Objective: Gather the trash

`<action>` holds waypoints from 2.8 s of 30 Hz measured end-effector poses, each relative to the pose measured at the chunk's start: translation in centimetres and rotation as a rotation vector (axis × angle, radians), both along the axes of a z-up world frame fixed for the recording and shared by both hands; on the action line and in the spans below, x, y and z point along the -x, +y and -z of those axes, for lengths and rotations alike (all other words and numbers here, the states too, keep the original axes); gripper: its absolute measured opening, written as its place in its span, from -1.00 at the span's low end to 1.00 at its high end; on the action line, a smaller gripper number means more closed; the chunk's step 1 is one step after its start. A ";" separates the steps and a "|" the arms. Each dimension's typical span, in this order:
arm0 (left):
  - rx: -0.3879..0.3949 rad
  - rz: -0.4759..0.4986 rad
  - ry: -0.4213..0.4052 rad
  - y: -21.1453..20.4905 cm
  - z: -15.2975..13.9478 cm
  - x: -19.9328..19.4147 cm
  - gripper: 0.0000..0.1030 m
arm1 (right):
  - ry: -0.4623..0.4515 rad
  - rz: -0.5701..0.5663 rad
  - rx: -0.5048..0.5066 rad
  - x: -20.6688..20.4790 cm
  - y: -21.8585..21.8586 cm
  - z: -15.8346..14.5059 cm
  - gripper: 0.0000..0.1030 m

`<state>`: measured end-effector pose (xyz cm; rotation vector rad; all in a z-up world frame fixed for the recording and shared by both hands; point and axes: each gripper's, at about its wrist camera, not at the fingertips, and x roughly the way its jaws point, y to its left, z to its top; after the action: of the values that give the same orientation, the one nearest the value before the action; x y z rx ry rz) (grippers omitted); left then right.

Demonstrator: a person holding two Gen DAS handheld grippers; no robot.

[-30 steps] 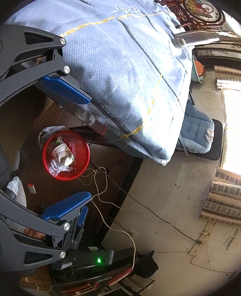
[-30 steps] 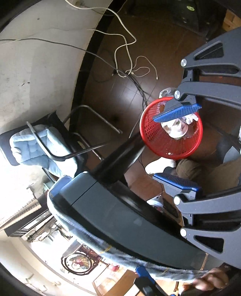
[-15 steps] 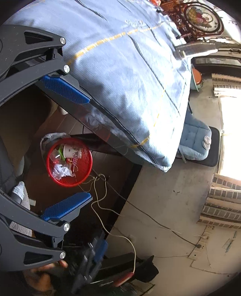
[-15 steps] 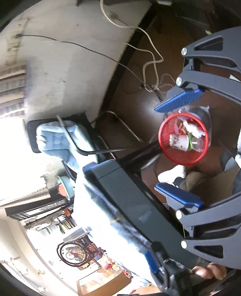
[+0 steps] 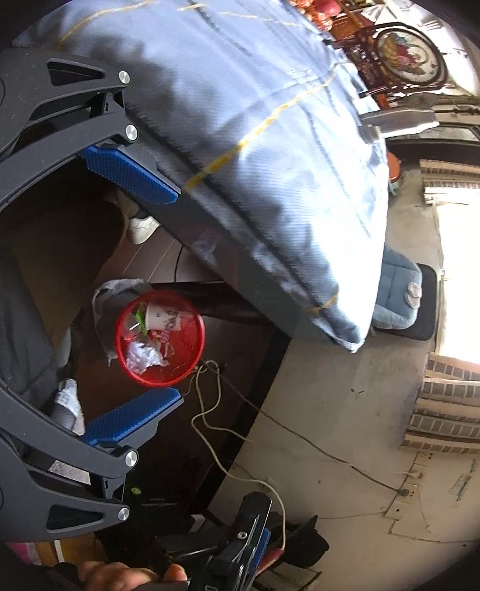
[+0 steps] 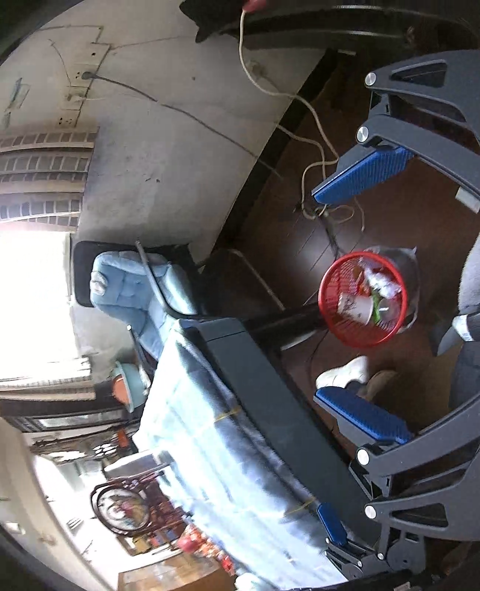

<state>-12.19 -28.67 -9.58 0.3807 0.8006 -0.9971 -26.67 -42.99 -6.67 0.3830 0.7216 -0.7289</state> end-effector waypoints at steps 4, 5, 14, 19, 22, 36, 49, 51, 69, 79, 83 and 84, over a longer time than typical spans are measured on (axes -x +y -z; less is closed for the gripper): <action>-0.021 -0.010 -0.024 0.7 0.9 0.0 0.87 | 0.011 0.090 0.021 0.6 0.9 0.1 0.89; -0.028 -0.015 -0.034 0.8 1.1 0.0 0.87 | 0.010 0.110 0.023 0.7 1.1 0.3 0.89; -0.084 -0.018 -0.075 0.3 2.7 0.0 0.87 | 0.088 0.202 -0.033 1.1 2.5 5.5 0.89; -0.141 -0.020 -0.104 -0.8 4.2 0.4 0.87 | 0.117 0.174 -0.111 0.7 2.1 9.3 0.89; -0.169 -0.017 -0.092 -1.7 5.2 0.6 0.87 | 0.122 0.155 -0.135 0.3 1.6 10.6 0.89; -0.268 0.021 -0.031 -4.6 9.8 0.1 0.87 | 0.128 0.212 -0.177 0.8 0.2 14.7 0.89; -0.229 -0.017 -0.109 -3.7 8.2 1.1 0.87 | 0.067 0.188 -0.137 0.2 -0.3 14.6 0.89; -0.201 -0.014 -0.110 -3.3 7.5 1.4 0.87 | 0.029 0.187 -0.150 0.3 -0.8 14.1 0.89; 0.047 -0.079 -0.179 1.2 0.0 0.4 0.87 | -0.077 0.105 -0.020 0.7 -1.1 5.1 0.89; 0.239 -0.048 -0.214 4.2 -5.2 -0.1 0.87 | -0.197 0.321 0.401 4.8 5.5 -3.3 0.89; 0.311 -0.038 -0.193 5.6 -5.7 0.2 0.87 | -0.269 0.227 0.214 6.0 6.4 -0.9 0.89; 0.325 -0.023 -0.192 6.0 -5.6 0.4 0.87 | -0.252 0.256 0.221 6.2 6.8 -0.7 0.89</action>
<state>-12.56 -22.70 -3.94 0.1828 0.4588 -1.0313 -32.86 -36.15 -5.96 0.3603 0.3524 -0.9725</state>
